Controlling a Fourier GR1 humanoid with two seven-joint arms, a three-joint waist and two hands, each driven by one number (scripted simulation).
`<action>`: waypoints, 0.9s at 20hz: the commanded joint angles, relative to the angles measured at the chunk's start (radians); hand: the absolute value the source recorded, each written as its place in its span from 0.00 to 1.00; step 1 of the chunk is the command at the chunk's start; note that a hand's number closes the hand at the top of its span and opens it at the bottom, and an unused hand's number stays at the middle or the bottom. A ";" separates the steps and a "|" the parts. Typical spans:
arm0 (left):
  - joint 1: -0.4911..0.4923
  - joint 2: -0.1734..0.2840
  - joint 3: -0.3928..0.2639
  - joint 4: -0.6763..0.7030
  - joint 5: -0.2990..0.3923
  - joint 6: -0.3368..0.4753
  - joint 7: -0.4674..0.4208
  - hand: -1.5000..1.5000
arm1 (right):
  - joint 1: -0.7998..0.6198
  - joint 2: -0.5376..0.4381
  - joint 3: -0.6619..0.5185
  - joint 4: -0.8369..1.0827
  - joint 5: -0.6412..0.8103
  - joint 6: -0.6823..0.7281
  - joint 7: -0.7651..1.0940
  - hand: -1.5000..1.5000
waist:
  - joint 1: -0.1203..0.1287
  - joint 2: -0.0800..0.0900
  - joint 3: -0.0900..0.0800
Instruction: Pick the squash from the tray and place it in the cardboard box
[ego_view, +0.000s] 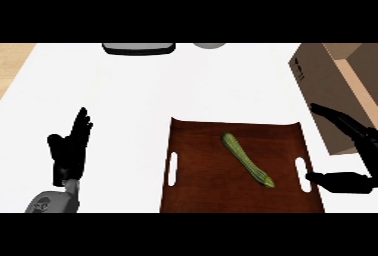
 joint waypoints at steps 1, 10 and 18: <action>-0.012 -0.050 -0.034 -0.014 -0.040 0.044 0.012 0.50 | -0.009 -0.058 0.013 -0.141 0.003 0.121 0.219 0.00 | 0.002 0.000 0.000; 0.061 0.005 0.022 -0.028 -0.013 -0.050 -0.039 0.50 | -0.148 -0.010 0.135 -0.223 0.072 0.326 0.554 0.00 | 0.020 0.002 0.001; 0.043 0.005 0.042 -0.052 -0.021 -0.069 -0.001 0.50 | -0.177 0.092 0.242 -0.213 0.182 0.444 0.749 0.00 | 0.013 0.002 0.001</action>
